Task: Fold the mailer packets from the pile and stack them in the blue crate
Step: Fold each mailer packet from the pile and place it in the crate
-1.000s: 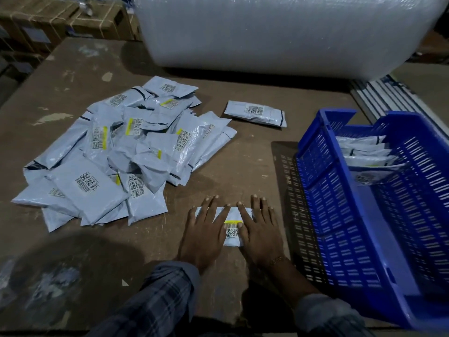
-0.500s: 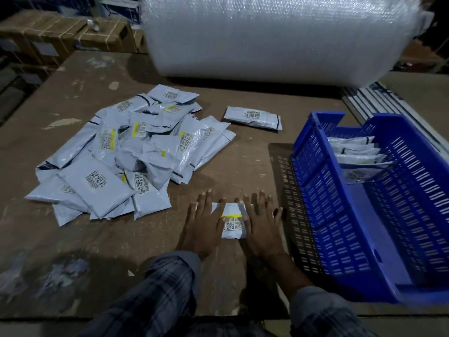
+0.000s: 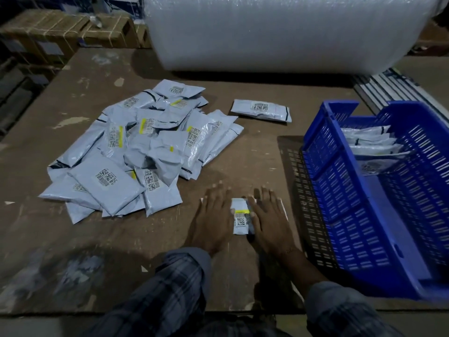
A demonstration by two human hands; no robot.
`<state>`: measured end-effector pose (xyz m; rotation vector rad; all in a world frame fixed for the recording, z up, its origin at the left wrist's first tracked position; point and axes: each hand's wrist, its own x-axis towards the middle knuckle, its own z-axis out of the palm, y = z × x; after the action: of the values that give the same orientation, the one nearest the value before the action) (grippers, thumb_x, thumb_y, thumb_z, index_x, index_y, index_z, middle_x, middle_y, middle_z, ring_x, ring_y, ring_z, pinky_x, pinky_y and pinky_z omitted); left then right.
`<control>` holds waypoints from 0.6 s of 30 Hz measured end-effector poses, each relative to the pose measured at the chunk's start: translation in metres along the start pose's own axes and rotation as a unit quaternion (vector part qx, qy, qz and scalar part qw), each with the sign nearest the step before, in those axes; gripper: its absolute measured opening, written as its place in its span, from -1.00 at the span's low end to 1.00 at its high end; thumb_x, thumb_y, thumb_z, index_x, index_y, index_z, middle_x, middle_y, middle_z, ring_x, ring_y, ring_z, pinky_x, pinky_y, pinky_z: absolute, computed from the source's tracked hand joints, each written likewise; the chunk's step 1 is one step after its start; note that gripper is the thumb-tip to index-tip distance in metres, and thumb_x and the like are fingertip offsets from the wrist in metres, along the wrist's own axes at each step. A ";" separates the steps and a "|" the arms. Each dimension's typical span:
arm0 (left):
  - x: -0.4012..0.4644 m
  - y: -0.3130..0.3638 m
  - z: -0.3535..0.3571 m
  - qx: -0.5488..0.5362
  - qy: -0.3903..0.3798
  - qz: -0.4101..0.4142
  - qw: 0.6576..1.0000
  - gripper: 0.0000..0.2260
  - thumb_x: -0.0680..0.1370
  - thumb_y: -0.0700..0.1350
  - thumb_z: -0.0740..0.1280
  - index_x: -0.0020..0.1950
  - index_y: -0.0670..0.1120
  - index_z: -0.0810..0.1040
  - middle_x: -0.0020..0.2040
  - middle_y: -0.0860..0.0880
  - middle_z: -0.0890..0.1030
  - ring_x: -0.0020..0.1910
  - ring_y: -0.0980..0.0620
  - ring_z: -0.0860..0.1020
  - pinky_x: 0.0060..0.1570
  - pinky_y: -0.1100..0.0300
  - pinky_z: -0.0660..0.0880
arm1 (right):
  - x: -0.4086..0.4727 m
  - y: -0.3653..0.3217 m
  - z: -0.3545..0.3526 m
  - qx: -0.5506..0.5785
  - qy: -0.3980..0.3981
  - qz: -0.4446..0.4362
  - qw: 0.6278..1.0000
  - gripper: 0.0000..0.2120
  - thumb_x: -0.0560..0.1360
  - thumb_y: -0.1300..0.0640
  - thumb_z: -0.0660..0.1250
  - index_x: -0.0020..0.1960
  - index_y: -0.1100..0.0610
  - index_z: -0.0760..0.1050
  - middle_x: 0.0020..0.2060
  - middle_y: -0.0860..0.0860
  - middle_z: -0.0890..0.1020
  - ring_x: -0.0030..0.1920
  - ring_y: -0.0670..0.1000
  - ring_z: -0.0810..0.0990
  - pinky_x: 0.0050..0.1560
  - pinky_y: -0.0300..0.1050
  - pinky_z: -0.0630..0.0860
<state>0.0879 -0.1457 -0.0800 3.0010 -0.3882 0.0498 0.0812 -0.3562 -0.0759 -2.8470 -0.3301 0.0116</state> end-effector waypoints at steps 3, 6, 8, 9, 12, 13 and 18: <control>0.003 -0.009 0.011 0.003 -0.027 0.069 0.997 -0.45 0.74 0.10 -0.06 0.73 -0.04 0.12 0.74 -0.12 0.07 0.68 -0.17 0.17 0.56 -0.24 0.23 | -0.006 0.008 0.007 -0.002 -0.017 0.010 1.000 -0.46 0.72 -0.18 -0.06 0.67 -0.10 0.16 0.68 0.04 0.07 0.68 0.09 -0.01 0.61 0.18 0.11; -0.002 -0.024 0.016 -0.010 -0.035 0.056 0.998 -0.46 0.75 0.12 -0.09 0.74 0.02 0.07 0.74 -0.09 0.09 0.70 -0.12 0.13 0.59 -0.13 0.21 | -0.015 0.016 0.001 -0.017 -0.022 0.026 0.999 -0.41 0.70 -0.27 -0.09 0.68 -0.12 0.07 0.69 0.02 0.01 0.68 0.08 -0.06 0.64 0.17 0.07; -0.004 -0.028 0.012 -0.013 -0.035 0.047 0.998 -0.45 0.75 0.11 -0.12 0.74 -0.02 0.09 0.73 -0.09 0.09 0.70 -0.11 0.12 0.61 -0.11 0.22 | -0.020 0.021 -0.004 -0.020 -0.026 0.058 0.998 -0.38 0.68 -0.31 -0.14 0.69 -0.13 0.04 0.69 0.02 -0.04 0.68 0.10 -0.11 0.65 0.17 0.04; -0.003 -0.027 0.010 -0.012 -0.031 0.037 0.999 -0.44 0.75 0.10 -0.12 0.73 -0.06 0.14 0.73 -0.11 0.11 0.69 -0.13 0.14 0.60 -0.13 0.23 | -0.022 0.021 -0.005 -0.025 -0.030 0.074 0.996 -0.38 0.68 -0.31 -0.17 0.68 -0.13 0.04 0.69 0.03 -0.06 0.68 0.11 -0.14 0.65 0.19 0.03; 0.001 -0.012 0.003 0.010 -0.018 0.001 1.000 -0.43 0.73 0.07 -0.07 0.67 -0.19 0.27 0.69 -0.22 0.21 0.65 -0.21 0.24 0.58 -0.17 0.29 | -0.015 0.009 -0.011 -0.023 -0.019 0.100 0.994 -0.37 0.67 -0.25 -0.19 0.65 -0.05 0.18 0.68 0.15 0.03 0.67 0.20 -0.08 0.64 0.22 0.03; 0.002 -0.007 0.002 0.006 -0.010 -0.001 1.000 -0.43 0.73 0.07 -0.04 0.66 -0.19 0.28 0.68 -0.23 0.22 0.64 -0.22 0.26 0.57 -0.17 0.31 | -0.010 0.002 -0.014 -0.013 -0.009 0.089 0.996 -0.40 0.69 -0.19 -0.15 0.63 0.01 0.23 0.67 0.16 0.08 0.67 0.20 -0.03 0.64 0.21 0.04; -0.005 -0.012 0.014 -0.029 -0.010 0.033 0.999 -0.46 0.75 0.08 -0.05 0.71 -0.09 0.18 0.72 -0.14 0.13 0.69 -0.18 0.13 0.60 -0.20 0.20 | -0.005 -0.013 0.001 0.017 -0.025 -0.013 0.999 -0.47 0.72 -0.05 -0.06 0.65 0.06 0.20 0.65 0.10 0.19 0.64 0.15 0.15 0.61 0.18 0.11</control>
<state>0.0860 -0.1344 -0.0951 2.9324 -0.4832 0.0135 0.0735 -0.3445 -0.0737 -2.8128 -0.3731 0.0816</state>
